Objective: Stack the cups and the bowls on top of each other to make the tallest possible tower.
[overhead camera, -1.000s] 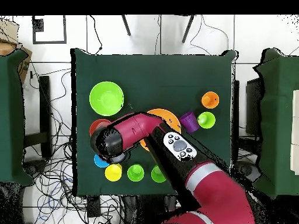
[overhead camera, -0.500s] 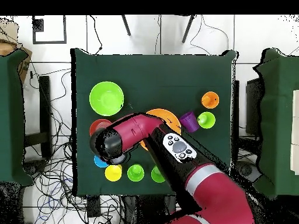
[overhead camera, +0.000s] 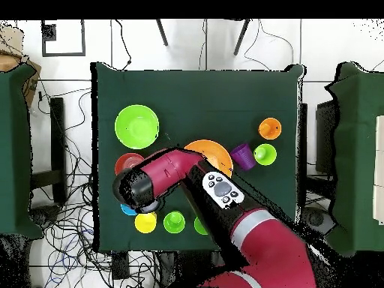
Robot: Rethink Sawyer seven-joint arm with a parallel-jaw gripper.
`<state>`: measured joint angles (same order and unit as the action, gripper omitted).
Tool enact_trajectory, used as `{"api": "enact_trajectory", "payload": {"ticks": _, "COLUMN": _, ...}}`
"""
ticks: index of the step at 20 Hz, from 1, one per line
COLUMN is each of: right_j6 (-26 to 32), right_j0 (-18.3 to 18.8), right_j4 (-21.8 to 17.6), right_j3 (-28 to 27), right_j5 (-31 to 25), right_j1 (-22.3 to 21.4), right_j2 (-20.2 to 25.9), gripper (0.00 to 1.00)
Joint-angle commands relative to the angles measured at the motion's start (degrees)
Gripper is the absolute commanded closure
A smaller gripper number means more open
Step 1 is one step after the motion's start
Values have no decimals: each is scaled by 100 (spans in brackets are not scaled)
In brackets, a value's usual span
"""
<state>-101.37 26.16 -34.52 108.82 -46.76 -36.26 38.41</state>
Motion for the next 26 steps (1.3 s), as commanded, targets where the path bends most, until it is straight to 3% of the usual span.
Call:
{"api": "enact_trajectory", "payload": {"ticks": 1, "right_j6": -193, "right_j0": -242, "right_j4": -532, "right_j3": -28, "right_j5": 500, "right_j1": 377, "right_j2": -451, "gripper": 0}}
{"api": "enact_trajectory", "payload": {"ticks": 19, "right_j6": -187, "right_j0": -453, "right_j4": -693, "right_j3": -328, "right_j5": 791, "right_j1": 750, "right_j2": -750, "gripper": 0}}
{"api": "enact_trajectory", "payload": {"ticks": 26, "right_j6": -260, "right_j0": -637, "right_j4": -577, "right_j3": -399, "right_j5": 723, "right_j1": 704, "right_j2": -847, "gripper": 0}}
